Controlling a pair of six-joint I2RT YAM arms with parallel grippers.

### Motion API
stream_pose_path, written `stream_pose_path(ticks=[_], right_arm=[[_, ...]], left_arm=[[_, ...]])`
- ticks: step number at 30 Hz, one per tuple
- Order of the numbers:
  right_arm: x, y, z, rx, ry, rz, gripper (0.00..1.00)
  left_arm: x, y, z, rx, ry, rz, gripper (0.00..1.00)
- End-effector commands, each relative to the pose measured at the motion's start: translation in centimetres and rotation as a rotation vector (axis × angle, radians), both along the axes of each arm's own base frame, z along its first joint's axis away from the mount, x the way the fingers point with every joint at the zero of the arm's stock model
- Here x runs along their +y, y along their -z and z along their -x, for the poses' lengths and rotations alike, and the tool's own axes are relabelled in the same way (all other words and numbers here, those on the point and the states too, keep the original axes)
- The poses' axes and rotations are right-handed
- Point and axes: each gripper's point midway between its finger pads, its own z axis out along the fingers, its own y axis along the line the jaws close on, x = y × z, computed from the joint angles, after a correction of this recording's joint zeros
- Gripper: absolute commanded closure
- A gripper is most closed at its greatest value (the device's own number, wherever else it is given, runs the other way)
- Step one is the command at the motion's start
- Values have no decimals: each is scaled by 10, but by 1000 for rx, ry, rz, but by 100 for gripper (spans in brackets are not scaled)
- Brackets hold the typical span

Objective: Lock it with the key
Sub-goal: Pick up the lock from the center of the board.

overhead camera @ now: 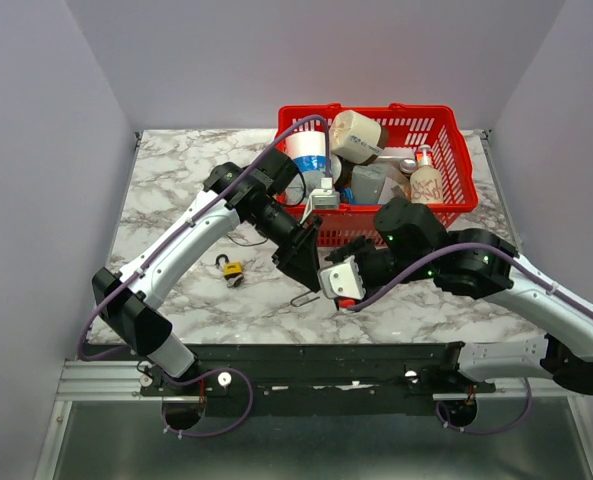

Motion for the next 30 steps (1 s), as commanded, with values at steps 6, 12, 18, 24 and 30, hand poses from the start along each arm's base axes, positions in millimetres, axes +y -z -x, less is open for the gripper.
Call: stream_pose_path(ticks=[6, 12, 18, 24, 30], right_arm=[[0, 1, 27, 11, -84, 41, 39], [7, 1, 25, 15, -72, 35, 43], [13, 2, 23, 13, -66, 49, 48], [15, 5, 28, 15, -81, 49, 59], [15, 10, 31, 13, -91, 59, 62]], left_arm=[[12, -16, 23, 127, 22, -14, 100], [9, -16, 21, 136, 16, -18, 100], [8, -16, 20, 144, 17, -18, 100], [7, -18, 20, 148, 20, -8, 100], [6, -20, 20, 157, 22, 3, 100]])
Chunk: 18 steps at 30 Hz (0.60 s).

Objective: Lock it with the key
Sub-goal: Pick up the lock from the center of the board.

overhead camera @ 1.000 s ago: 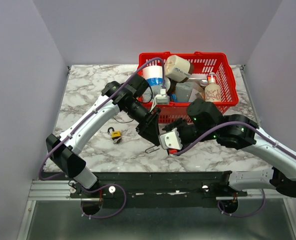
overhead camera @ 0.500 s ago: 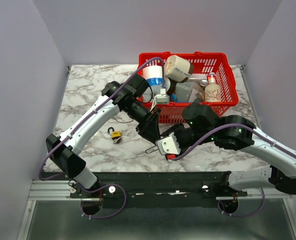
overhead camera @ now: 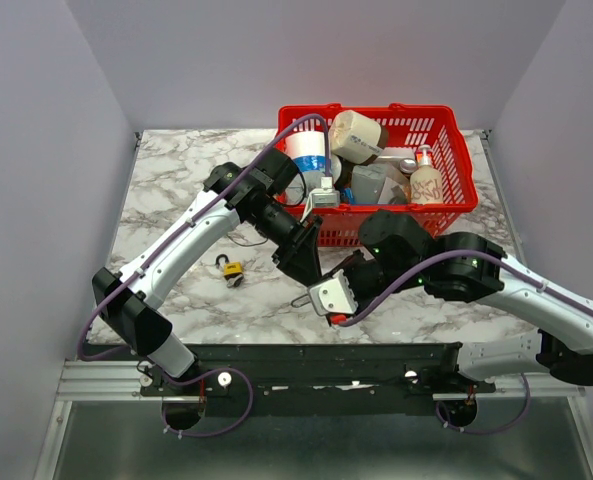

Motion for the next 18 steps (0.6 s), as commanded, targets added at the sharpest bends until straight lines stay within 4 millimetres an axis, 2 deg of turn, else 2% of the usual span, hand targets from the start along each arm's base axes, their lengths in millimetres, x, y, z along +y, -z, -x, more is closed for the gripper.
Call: stream_pose_path(ticks=[1, 4, 7, 8, 9, 10, 12, 13, 14, 15, 16, 18], right_arm=[[-1, 4, 1, -8, 4, 14, 62], [1, 5, -2, -18, 17, 11, 65], [1, 4, -4, -22, 30, 11, 80], [1, 5, -5, -21, 35, 11, 94], [0, 4, -5, -21, 43, 8, 99], [0, 2, -6, -21, 51, 3, 99], [-2, 1, -7, -16, 77, -7, 99], [-3, 1, -8, -12, 90, -16, 99], [-4, -2, -10, -9, 113, -31, 99], [-6, -1, -10, -10, 125, -36, 99], [-8, -2, -11, -10, 138, -42, 99], [-11, -7, -13, 9, 186, -65, 99]], left_arm=[[7, -14, 16, 111, 22, -3, 100], [7, -16, 18, 113, 27, 7, 100], [8, -14, 18, 113, 24, -3, 100], [8, -14, 19, 109, 26, -2, 100], [9, -14, 19, 104, 24, -3, 99], [9, -13, 17, 92, 18, -10, 82], [11, -14, 14, 53, 8, -4, 63], [13, -13, 10, 23, -11, -13, 48], [15, -13, 6, 3, -28, -14, 41], [20, -15, -4, -17, -73, -14, 29], [22, -16, -12, -50, -102, -7, 22], [36, -21, -36, -106, -210, -5, 20]])
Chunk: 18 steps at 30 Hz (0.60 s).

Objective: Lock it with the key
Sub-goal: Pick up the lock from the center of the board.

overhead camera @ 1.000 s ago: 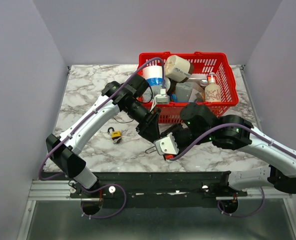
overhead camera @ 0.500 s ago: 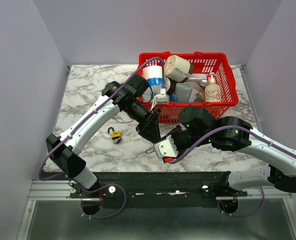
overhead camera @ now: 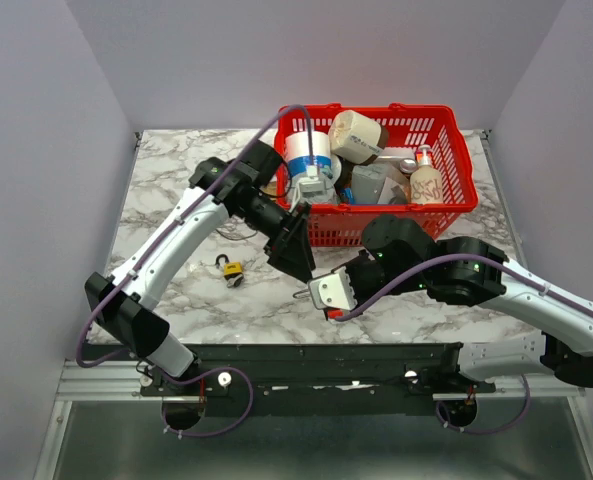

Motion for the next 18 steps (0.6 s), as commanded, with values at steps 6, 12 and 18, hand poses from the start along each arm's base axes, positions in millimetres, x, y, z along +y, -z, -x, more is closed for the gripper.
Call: stream_pose_path(ticks=[6, 12, 18], right_arm=[[-17, -40, -23, 161, 272, -182, 99], [-26, -82, -31, 430, 365, -369, 99], [-26, -96, -12, 597, 299, -424, 99]], left_arm=[[66, -54, -91, -401, -548, -4, 1], [91, -81, -115, -618, -862, 56, 1], [67, -97, -69, -598, -611, 248, 5]])
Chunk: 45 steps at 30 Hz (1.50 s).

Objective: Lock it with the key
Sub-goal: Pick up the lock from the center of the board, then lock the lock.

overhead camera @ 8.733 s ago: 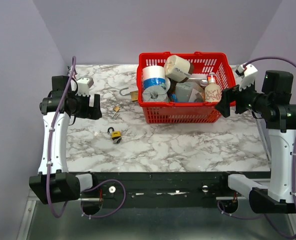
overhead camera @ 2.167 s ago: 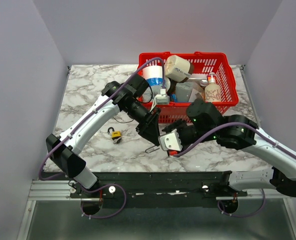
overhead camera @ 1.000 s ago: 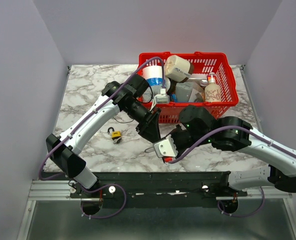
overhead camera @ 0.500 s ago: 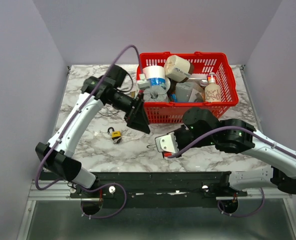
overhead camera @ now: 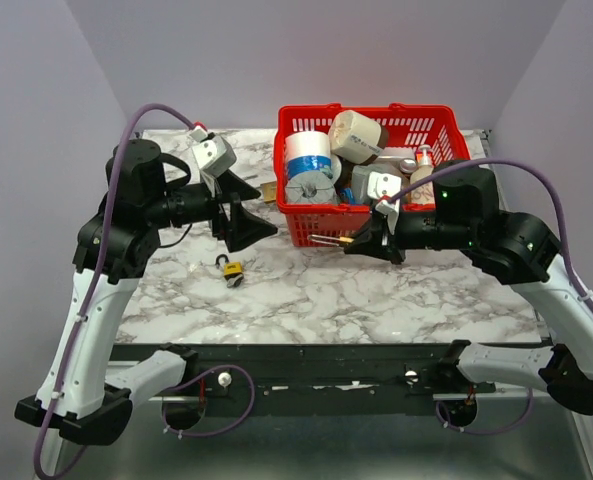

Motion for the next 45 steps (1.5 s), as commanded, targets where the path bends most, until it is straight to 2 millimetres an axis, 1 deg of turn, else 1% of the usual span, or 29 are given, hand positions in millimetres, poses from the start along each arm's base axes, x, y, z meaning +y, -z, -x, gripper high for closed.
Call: stream_pose_path(ticks=[1, 2, 3, 4, 5, 6, 7, 8, 9, 10, 13, 17, 22, 27, 28, 30, 33, 34, 35, 37, 38, 40, 41, 42, 45], right_arm=[[9, -27, 32, 124, -118, -139, 99], [9, -29, 33, 138, -117, -147, 99], [10, -30, 37, 150, -140, -154, 99], [10, -32, 38, 147, -148, -160, 99], [10, -33, 39, 147, -158, -161, 99], [10, -33, 41, 144, -167, -163, 99], [10, -33, 40, 139, -167, -162, 99], [10, -34, 39, 128, -169, -162, 99], [10, -33, 38, 122, -163, -159, 99], [10, -32, 36, 117, -160, -156, 99], [10, -31, 36, 98, -174, -151, 99], [12, -28, 33, 101, -165, -142, 99], [13, -33, 30, 91, -160, -149, 99], [14, -30, 31, 99, -168, -139, 99], [15, -27, 30, 103, -166, -134, 99], [15, -27, 28, 97, -158, -133, 99], [15, -27, 27, 98, -152, -130, 99], [15, -28, 28, 94, -156, -133, 99], [15, -29, 27, 93, -156, -135, 99], [15, -28, 27, 96, -157, -132, 99], [15, -28, 28, 97, -160, -131, 99], [16, -27, 29, 101, -169, -129, 99], [16, -27, 29, 101, -171, -130, 99], [17, -27, 29, 104, -172, -130, 99], [19, -27, 28, 106, -178, -130, 99]], left_arm=[[-19, -5, 9, -10, 132, 90, 9], [-21, -4, 14, -22, 164, 98, 12], [-24, -5, 25, -58, 198, 103, 15], [-26, 1, 26, -112, 219, 97, 19], [-28, 4, 26, -149, 202, 90, 21], [-28, 1, 32, -188, 197, 97, 23], [-34, 2, 38, -208, 222, 107, 26], [-36, 1, 40, -250, 235, 99, 28], [-39, 2, 40, -245, 240, 95, 29], [-42, 1, 48, -228, 270, 91, 31], [-49, 4, 52, -189, 299, 74, 36], [-54, 2, 58, -162, 319, 87, 39], [-58, 14, 64, -153, 344, 23, 40], [-66, 10, 66, -162, 358, 18, 43], [-68, 9, 69, -161, 368, 19, 46], [-70, 8, 69, -151, 366, 18, 49], [-73, 8, 73, -150, 382, 16, 57], [-75, 10, 72, -147, 382, 6, 67], [-75, 11, 73, -143, 385, 2, 73], [-76, 13, 73, -136, 389, -2, 79], [-77, 11, 75, -139, 395, 3, 85], [-78, 9, 77, -134, 402, 13, 92], [-79, 7, 78, -121, 406, 23, 98], [-80, 6, 79, -114, 408, 28, 100], [-83, 4, 84, -95, 429, 46, 100]])
